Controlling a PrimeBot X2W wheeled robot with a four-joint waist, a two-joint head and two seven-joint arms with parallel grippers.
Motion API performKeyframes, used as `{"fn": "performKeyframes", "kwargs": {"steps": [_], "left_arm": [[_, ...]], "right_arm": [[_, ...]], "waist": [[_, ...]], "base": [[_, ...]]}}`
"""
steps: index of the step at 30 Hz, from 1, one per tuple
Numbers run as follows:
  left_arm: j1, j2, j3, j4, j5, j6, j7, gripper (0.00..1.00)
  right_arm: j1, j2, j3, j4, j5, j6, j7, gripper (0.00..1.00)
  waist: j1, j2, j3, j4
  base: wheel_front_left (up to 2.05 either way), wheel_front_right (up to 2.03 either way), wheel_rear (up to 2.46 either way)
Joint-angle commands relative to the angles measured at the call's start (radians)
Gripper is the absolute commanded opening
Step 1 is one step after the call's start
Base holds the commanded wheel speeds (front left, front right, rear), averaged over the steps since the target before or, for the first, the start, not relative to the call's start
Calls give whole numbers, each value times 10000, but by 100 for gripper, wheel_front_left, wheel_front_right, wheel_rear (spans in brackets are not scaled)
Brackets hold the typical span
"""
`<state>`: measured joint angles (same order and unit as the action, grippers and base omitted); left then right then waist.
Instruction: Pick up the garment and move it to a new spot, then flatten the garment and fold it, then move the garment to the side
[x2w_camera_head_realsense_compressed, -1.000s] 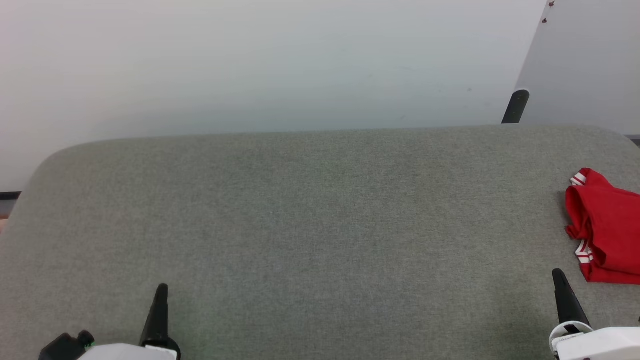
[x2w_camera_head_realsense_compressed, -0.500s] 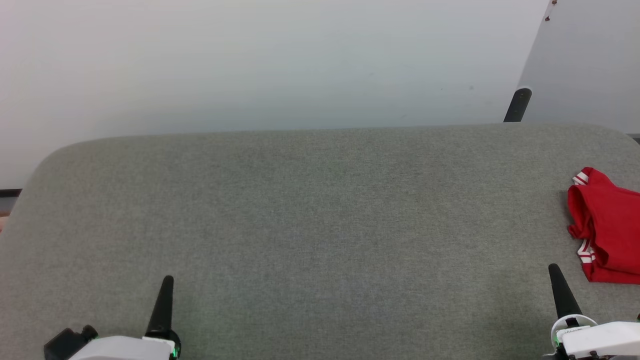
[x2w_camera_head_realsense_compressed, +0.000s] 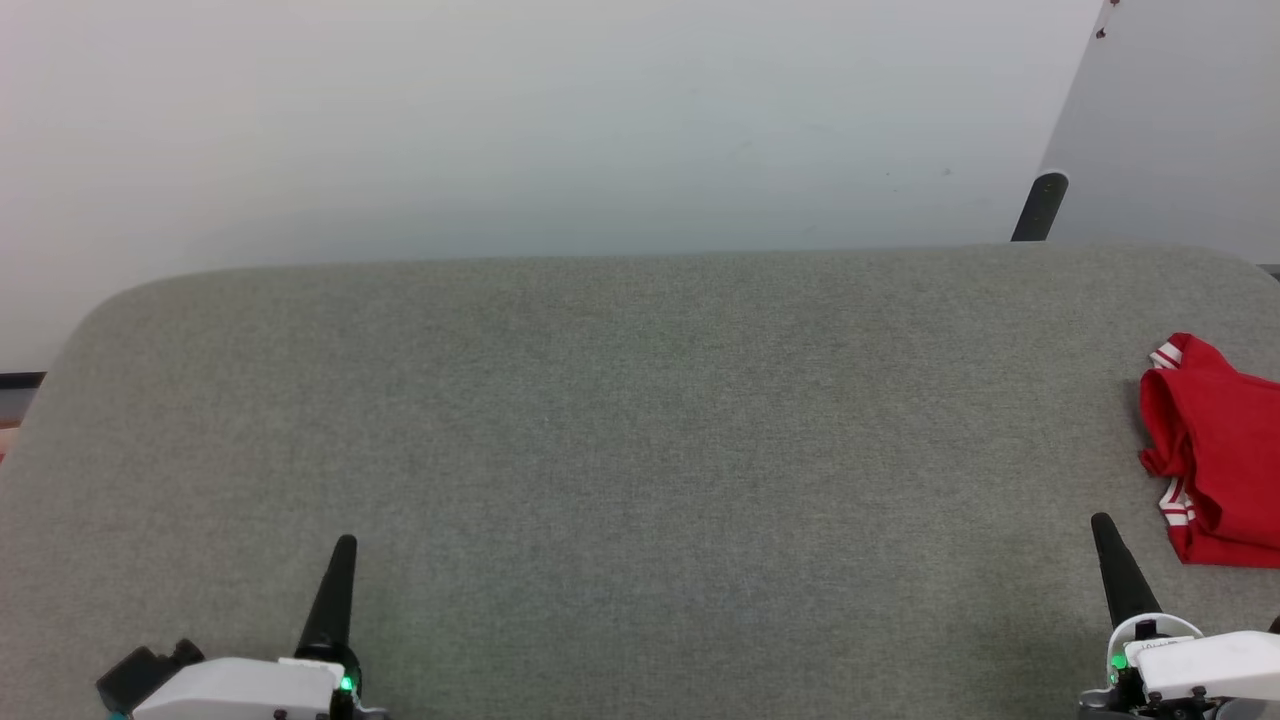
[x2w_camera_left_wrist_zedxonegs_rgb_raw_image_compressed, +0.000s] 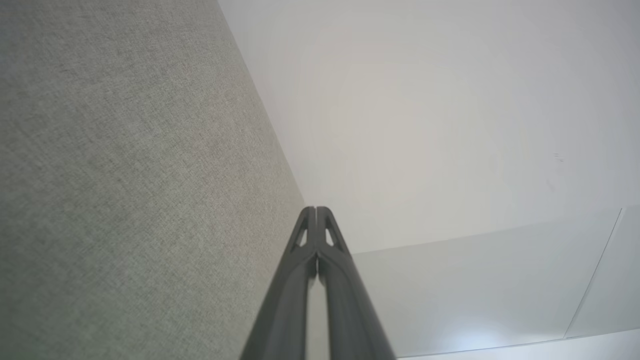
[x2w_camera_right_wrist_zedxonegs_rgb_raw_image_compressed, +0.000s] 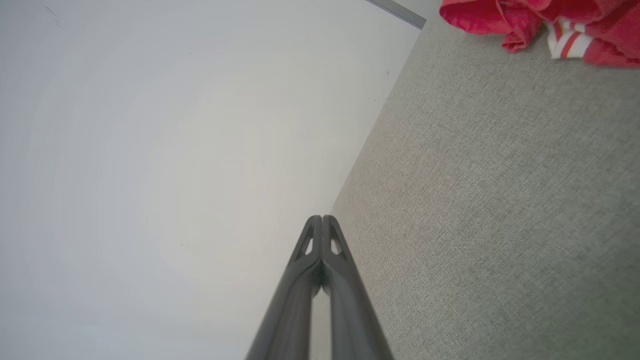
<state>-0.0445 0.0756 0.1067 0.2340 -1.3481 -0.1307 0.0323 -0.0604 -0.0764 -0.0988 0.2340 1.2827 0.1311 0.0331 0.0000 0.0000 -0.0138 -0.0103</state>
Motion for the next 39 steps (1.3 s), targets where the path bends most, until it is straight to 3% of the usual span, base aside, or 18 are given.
{"fn": "performKeyframes", "kwargs": {"steps": [1, 39], "left_arm": [[-183, 8, 40, -42, -173, -1, 49, 0], [-668, -253, 92, 109, -2539, 0, 818, 0]], "right_arm": [[-189, 20, -58, -30, 176, -3, 52, 0], [-544, 270, -161, 106, 3166, -2, 803, 0]], "waist": [[0, 0, 4, 3], [0, 0, 156, 95]], "base": [[0, 0, 0], [0, 0, 0]]}}
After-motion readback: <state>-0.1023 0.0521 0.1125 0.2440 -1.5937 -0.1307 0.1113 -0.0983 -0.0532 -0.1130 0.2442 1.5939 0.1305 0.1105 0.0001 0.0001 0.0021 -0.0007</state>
